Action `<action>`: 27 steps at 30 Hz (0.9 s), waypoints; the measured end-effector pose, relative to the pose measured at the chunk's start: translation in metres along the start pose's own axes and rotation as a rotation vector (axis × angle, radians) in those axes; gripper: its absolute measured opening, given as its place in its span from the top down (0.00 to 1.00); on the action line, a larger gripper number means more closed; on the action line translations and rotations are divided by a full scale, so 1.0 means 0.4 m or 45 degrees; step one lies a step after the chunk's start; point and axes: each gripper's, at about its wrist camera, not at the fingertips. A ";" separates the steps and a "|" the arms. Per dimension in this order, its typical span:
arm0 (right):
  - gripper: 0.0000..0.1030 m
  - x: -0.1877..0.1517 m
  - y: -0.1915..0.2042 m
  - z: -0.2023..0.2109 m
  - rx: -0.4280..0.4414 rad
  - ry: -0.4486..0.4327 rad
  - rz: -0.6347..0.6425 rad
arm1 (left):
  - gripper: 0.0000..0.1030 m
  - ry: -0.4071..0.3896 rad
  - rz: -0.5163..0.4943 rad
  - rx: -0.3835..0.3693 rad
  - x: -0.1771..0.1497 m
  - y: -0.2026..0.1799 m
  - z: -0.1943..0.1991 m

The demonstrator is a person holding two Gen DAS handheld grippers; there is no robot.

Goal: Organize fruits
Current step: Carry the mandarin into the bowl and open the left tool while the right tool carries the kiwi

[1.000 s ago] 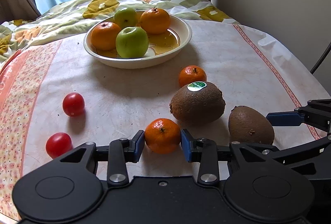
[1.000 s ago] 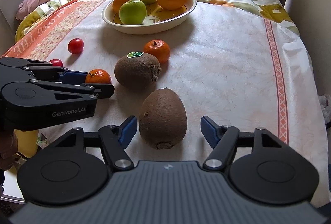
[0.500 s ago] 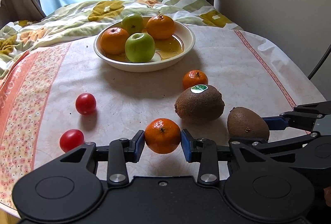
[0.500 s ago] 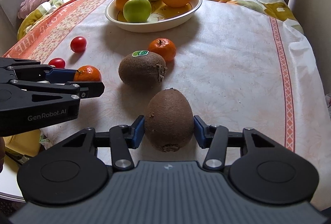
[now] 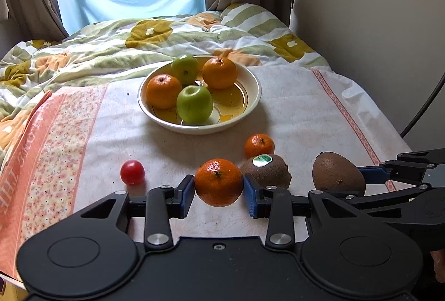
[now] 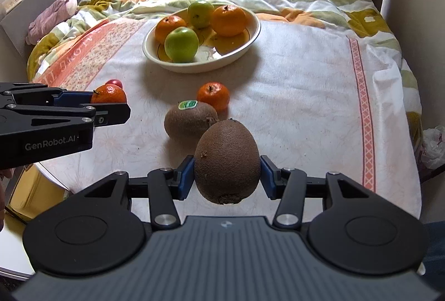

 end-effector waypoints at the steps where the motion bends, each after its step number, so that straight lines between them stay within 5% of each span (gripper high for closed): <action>1: 0.38 0.010 -0.001 0.010 0.000 -0.012 0.000 | 0.60 -0.011 -0.001 0.004 0.010 0.000 0.009; 12: 0.38 0.159 -0.006 0.055 -0.007 -0.121 0.049 | 0.60 -0.126 -0.005 0.017 0.142 0.027 0.034; 27: 0.38 0.349 0.006 -0.046 -0.055 -0.168 0.004 | 0.60 -0.143 -0.069 -0.077 0.325 0.082 -0.108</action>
Point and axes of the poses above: each gripper's, at about its wrist camera, not at the fingertips, and z roughly against the way its jaws point, y to its left, x to its top, and after that the axes turned 15 degrees about x, right-handed
